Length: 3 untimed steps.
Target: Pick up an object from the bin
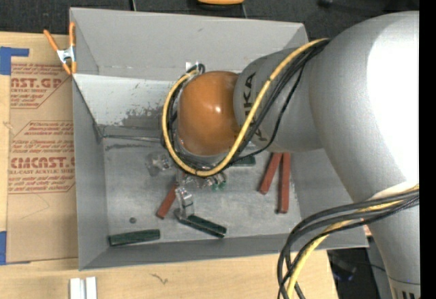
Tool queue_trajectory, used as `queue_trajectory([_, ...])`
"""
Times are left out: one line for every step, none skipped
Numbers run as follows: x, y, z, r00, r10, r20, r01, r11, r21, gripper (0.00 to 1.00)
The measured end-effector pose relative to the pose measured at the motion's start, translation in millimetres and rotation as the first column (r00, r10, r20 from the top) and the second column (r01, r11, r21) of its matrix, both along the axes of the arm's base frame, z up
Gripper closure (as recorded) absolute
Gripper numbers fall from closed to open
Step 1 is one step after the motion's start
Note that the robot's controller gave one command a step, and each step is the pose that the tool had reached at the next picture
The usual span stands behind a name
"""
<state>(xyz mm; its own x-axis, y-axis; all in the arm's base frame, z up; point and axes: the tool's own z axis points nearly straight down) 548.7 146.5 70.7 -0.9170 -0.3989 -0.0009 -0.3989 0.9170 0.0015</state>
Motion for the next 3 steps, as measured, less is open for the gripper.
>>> queue_trajectory([-5.2, 3.1, -1.4, 0.999, 0.043, 0.002, -0.043, 0.999, 0.0, 0.0])
queue_trajectory([-3.6, 2.6, -0.6, 1.0, 0.024, 0.001, -0.024, 1.0, 0.001, 0.0])
queue_trajectory([-4.3, 3.9, -0.5, 0.999, 0.041, 0.003, -0.041, 0.999, 0.001, 1.0])
